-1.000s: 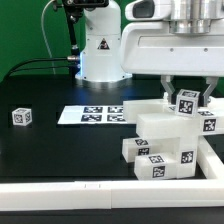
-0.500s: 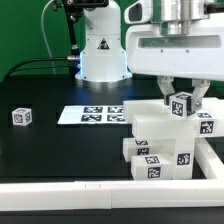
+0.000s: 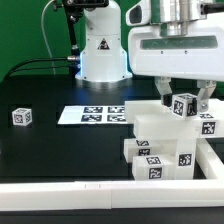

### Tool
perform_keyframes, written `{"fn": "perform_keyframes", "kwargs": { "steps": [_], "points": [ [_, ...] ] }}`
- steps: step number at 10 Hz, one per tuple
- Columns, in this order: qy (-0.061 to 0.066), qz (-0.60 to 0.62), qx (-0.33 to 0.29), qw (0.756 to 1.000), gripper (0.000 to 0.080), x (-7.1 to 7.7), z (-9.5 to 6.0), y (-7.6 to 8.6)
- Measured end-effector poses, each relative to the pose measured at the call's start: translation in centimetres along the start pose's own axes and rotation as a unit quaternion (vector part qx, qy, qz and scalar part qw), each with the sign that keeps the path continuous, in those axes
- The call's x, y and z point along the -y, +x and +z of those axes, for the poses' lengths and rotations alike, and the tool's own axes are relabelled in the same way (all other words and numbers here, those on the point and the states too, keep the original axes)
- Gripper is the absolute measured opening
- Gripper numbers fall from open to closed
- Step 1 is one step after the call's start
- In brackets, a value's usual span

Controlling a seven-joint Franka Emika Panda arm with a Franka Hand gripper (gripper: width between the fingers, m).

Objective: Assemble chair

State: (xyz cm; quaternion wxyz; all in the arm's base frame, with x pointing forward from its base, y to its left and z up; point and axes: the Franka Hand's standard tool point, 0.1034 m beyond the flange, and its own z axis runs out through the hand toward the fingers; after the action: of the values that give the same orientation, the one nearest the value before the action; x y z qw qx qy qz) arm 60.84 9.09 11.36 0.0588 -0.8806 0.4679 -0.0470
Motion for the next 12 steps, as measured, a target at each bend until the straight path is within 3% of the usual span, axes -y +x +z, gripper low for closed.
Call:
{"fn": "perform_keyframes", "kwargs": {
  "steps": [1,2,4,7,9,10,12],
  "points": [
    [-0.005,-0.028,0.002,1.000,0.0609,-0.03,0.02,-0.17],
    [-0.022,-0.077,0.015,0.997,0.0641,0.24,-0.08,-0.77],
    [-0.036,-0.253,0.040,0.966,0.0647,0.57,-0.32,-0.98],
    [-0.034,-0.354,0.046,0.933,0.0648,0.48,-0.19,-0.97],
    [-0.030,-0.460,0.033,0.887,0.0648,0.43,-0.35,-0.77],
    [-0.029,-0.477,0.028,0.878,0.0648,0.36,-0.50,-0.80],
    [-0.030,-0.463,0.029,0.885,0.0634,0.27,-0.35,-0.78]
  ]
}}
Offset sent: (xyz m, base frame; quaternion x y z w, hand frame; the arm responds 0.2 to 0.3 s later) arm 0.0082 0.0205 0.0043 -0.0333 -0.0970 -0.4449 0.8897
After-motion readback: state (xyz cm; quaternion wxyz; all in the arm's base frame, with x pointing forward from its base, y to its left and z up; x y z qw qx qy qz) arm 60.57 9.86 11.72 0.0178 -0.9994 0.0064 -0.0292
